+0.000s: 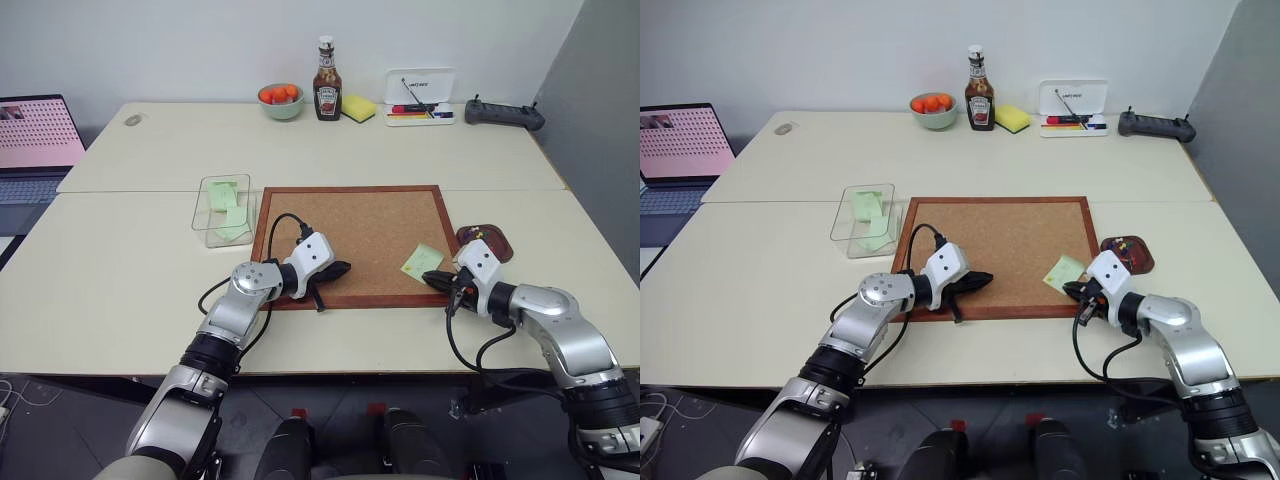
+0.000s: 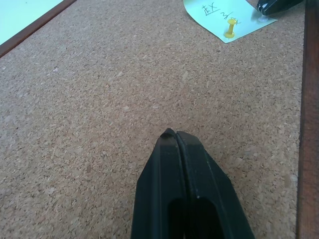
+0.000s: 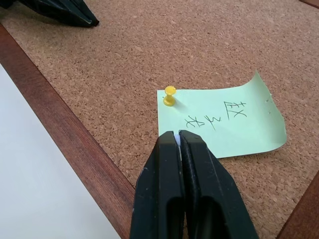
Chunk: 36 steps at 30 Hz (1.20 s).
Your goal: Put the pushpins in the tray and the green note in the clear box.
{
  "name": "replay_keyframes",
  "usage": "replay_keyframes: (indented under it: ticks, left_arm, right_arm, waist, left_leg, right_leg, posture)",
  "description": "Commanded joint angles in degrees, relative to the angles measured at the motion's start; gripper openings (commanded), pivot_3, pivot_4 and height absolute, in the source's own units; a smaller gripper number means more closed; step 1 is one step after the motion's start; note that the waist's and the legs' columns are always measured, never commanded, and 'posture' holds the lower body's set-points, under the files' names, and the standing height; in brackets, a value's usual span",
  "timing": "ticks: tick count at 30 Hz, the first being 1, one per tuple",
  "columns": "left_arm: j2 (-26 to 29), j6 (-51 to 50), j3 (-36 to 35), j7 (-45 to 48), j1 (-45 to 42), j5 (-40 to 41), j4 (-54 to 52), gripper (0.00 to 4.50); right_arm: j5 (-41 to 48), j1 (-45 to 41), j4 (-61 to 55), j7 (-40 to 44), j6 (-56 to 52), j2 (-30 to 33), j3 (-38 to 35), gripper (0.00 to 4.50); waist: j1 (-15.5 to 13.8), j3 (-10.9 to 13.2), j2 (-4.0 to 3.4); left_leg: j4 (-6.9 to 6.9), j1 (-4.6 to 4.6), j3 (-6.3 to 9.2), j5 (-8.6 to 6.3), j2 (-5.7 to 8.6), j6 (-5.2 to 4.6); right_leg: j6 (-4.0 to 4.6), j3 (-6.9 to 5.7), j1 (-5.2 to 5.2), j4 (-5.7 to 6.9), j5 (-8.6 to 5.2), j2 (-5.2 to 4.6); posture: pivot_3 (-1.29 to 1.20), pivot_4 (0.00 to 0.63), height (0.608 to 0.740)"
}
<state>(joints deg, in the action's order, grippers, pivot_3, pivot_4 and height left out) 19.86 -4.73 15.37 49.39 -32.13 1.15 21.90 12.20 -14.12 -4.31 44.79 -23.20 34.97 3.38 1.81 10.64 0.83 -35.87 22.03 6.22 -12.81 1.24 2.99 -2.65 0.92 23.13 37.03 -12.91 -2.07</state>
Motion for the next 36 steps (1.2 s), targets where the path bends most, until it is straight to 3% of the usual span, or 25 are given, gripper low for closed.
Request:
replay_keyframes:
  ticks: [1,15,20,31,32,36]
  left_arm:
    - [0.8,-1.8,1.5,0.3,1.9,-2.0,1.7,0.00]
    - [0.7,-1.9,1.6,0.2,2.0,-2.0,1.7,0.00]
    - [0.4,-1.8,1.6,0.2,1.9,-1.9,1.8,0.00]
    - [0.0,-1.6,1.6,0.0,1.8,-1.8,1.9,0.00]
    - [0.0,-1.6,1.6,-0.1,1.8,-1.8,1.8,0.00]
    - [0.0,-1.8,1.5,-0.2,1.9,-1.8,1.7,0.00]
  right_arm:
    - [1.6,-0.8,-5.3,0.2,3.6,0.0,-3.0,0.01]
    - [-0.1,-2.2,-5.2,-1.2,6.1,2.6,-5.8,0.01]
    - [-6.3,-3.7,2.6,-5.1,8.4,6.2,-6.2,0.01]
    - [-14.0,-10.1,17.6,-11.3,12.0,7.2,-4.7,0.01]
    - [-14.3,-10.6,18.4,-11.4,12.2,7.1,-4.6,0.46]
    - [-15.0,-11.8,20.8,-11.9,12.8,6.8,-4.6,1.25]
  waist:
    - [0.0,0.0,0.00]
    - [0.0,0.0,0.01]
    - [0.0,0.0,0.01]
    - [0.0,0.0,0.01]
    - [0.0,0.0,0.01]
    - [0.0,0.0,0.01]
  left_leg:
    - [0.00,0.01,0.00,0.00,0.00,0.00]
    - [0.02,0.01,-0.01,0.00,-0.01,0.00]
    - [0.02,0.01,-0.02,0.00,0.00,0.00]
    - [0.03,0.00,-0.07,0.00,0.01,0.00]
    - [0.03,0.00,-0.07,0.00,0.01,-0.01]
    - [0.03,0.00,-0.06,0.00,0.02,-0.01]
  right_leg:
    - [0.00,0.00,0.01,0.00,0.00,0.00]
    - [0.00,0.00,0.01,-0.02,0.00,0.00]
    - [0.00,0.01,0.01,-0.03,0.00,0.00]
    - [0.01,0.04,0.01,-0.03,0.00,-0.01]
    - [0.01,0.04,0.01,-0.02,0.00,-0.01]
    - [0.00,0.04,0.01,-0.03,0.00,-0.01]
  posture:
    - [0.00,0.150,0.740]
    - [0.00,0.150,0.740]
    - [0.00,0.150,0.740]
    - [0.00,0.150,0.740]
    - [0.00,0.150,0.740]
    - [0.00,0.150,0.740]
